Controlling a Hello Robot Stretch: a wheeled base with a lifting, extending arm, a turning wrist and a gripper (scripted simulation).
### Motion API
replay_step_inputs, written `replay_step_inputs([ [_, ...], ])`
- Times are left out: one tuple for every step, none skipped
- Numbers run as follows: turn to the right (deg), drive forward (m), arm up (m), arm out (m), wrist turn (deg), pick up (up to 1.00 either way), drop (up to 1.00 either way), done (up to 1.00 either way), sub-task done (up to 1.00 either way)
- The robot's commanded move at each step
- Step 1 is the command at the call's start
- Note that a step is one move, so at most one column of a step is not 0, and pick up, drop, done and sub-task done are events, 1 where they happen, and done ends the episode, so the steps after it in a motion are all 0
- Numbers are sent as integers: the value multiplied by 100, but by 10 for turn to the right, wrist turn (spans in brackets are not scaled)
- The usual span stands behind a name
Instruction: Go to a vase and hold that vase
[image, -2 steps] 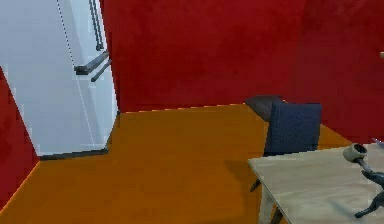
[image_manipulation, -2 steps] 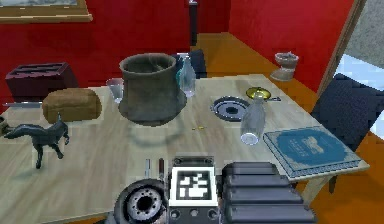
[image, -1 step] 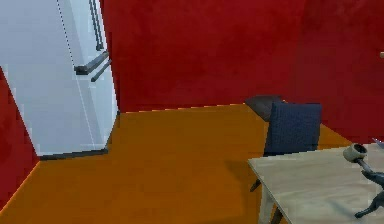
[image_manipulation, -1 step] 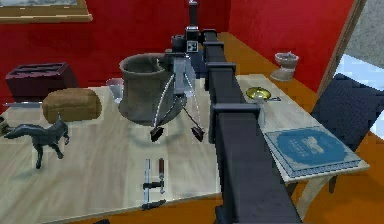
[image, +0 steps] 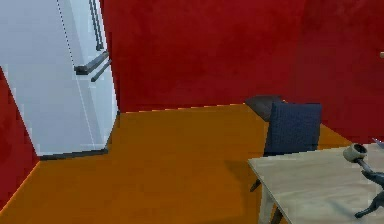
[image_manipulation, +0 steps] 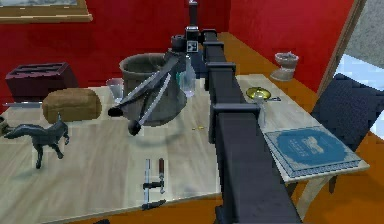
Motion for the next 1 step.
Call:
replay_step_inputs([
  [0, 0, 0, 0, 450, 0, 0, 0, 0],
])
